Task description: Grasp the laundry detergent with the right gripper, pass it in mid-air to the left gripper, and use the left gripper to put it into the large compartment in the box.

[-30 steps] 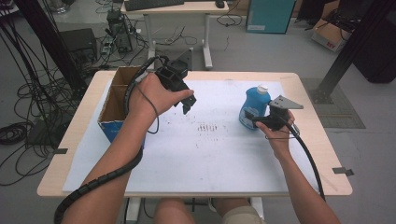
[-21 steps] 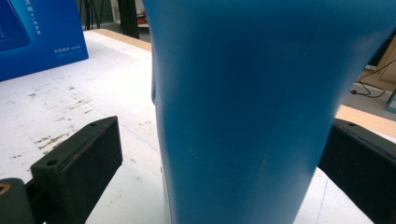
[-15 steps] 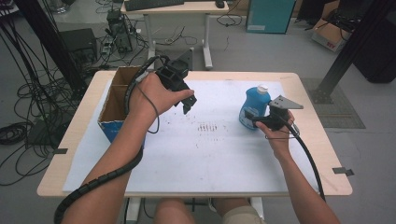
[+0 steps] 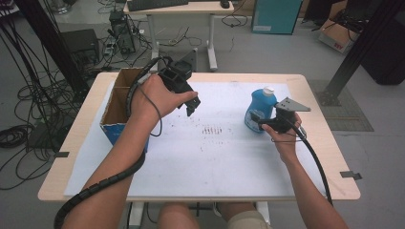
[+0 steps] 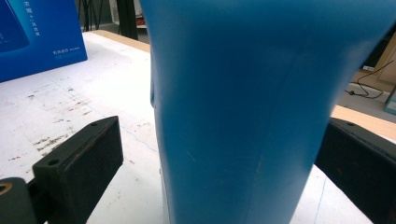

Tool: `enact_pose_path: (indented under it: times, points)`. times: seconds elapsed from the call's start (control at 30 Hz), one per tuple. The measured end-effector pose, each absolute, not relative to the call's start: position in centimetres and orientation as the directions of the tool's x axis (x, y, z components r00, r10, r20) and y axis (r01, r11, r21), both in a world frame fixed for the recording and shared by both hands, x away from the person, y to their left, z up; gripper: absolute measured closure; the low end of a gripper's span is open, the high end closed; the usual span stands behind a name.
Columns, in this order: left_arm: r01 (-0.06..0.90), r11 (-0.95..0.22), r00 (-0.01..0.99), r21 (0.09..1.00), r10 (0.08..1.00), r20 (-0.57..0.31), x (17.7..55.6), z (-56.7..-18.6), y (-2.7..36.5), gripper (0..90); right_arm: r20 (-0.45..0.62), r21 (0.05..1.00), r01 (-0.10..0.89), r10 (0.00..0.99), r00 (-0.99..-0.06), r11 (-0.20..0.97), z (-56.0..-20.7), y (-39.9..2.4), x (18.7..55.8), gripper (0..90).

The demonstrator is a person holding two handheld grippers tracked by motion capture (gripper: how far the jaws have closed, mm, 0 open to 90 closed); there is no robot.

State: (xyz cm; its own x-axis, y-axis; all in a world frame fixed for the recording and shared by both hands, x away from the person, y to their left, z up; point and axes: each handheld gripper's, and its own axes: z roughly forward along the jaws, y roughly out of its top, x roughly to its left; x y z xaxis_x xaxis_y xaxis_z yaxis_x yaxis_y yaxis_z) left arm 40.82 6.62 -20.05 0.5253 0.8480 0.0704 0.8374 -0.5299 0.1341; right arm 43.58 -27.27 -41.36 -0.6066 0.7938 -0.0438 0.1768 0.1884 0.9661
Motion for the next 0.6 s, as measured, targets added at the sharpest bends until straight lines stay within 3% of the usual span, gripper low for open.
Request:
enact_pose_path:
  times: [0.6]
  points:
    - [0.836, -0.535, 0.529, 0.126, 0.845, 0.078, 40.87, -20.04, 6.63, 5.8, -0.045, 0.966, 0.176, 0.794, -0.606, 0.189, -41.45, -27.26, 43.64, 1.8]
